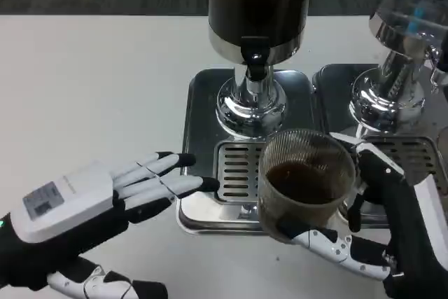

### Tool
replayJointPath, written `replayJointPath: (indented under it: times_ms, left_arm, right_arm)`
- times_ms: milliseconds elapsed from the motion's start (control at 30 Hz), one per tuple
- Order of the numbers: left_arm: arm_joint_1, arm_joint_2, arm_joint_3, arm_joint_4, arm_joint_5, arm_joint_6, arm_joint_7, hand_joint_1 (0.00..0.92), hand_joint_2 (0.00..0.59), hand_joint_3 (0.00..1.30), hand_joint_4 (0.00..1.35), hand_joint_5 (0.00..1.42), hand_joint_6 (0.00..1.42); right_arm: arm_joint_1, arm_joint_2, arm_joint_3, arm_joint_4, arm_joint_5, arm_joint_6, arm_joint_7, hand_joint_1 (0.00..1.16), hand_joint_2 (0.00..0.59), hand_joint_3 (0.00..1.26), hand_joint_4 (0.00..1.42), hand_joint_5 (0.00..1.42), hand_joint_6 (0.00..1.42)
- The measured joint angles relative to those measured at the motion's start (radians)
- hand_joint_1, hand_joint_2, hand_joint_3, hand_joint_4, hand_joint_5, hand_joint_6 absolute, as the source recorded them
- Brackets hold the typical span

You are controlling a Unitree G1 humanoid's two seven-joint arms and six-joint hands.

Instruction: Grasp the cup under the faucet to collect the drink, then remove the cup.

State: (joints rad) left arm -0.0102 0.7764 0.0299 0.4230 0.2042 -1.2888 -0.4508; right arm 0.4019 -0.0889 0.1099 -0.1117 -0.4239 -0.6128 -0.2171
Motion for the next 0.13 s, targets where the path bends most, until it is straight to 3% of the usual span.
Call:
replayJointPath:
  times_ms: [133]
  left_arm:
    - [0.004,0.0,-0.001,-0.004,0.0,0.0,0.005,0.0,0.146,0.09,0.0,0.0,0.02]
  right_arm:
    - [0.001,0.0,-0.003,0.0,0.0,0.0,0.001,0.8,0.19,0.69,0.81,0.99,1.28]
